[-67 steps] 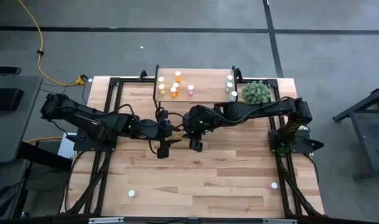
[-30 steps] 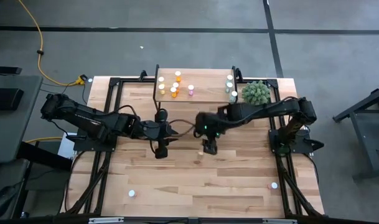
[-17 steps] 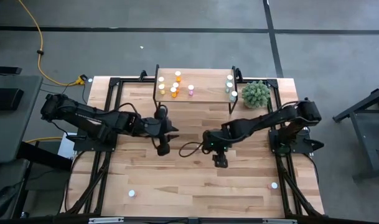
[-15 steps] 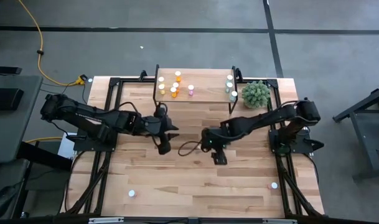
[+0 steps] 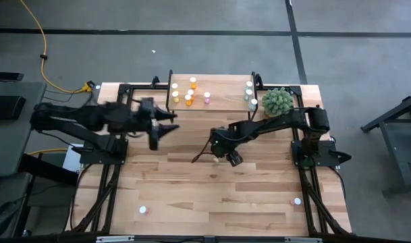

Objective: Pick and place medicine bottles onto shelf by color
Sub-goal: Put the yellow pill bottle aligned with the other yellow pill bottles on the shelf

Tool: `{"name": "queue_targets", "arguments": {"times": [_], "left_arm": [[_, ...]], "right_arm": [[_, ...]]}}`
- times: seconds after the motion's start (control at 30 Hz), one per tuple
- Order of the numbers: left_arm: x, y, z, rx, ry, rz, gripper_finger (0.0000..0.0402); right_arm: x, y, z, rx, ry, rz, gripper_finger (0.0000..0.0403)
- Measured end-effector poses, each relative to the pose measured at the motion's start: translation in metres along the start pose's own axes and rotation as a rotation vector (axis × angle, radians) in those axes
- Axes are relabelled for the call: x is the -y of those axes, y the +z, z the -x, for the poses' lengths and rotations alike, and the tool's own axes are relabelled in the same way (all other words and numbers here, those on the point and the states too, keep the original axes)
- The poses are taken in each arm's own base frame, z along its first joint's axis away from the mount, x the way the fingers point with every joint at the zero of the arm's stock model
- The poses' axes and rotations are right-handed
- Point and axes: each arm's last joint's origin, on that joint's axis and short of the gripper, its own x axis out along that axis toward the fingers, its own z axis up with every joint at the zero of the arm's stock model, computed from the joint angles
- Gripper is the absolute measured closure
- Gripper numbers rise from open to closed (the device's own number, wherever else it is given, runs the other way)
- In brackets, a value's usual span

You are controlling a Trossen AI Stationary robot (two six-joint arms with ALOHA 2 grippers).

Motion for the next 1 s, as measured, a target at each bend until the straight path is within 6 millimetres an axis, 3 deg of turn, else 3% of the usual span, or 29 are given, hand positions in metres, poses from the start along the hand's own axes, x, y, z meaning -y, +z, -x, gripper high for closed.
{"name": "queue_targets", "arguments": {"times": [0.2, 0.5, 0.83, 1.0], "left_arm": [[-0.006, 0.011, 0.023, 0.094, 0.031, 0.030, 0.0187], [-0.007, 0.009, 0.016, 0.091, 0.093, 0.021, 0.0188], [-0.004, 0.002, 0.003, 0.052, 0.118, -0.002, 0.0188], [-0.004, 0.002, 0.003, 0.049, 0.119, -0.042, 0.0188]], "right_arm": [[0.003, 0.000, -0.023, -0.016, 0.016, 0.098, 0.0176], [0.003, 0.000, -0.036, -0.019, 0.030, 0.130, 0.0181], [0.001, -0.002, -0.037, -0.042, 0.048, 0.044, 0.0289], [0.000, -0.003, -0.037, -0.048, 0.066, -0.062, 0.0317]]}}
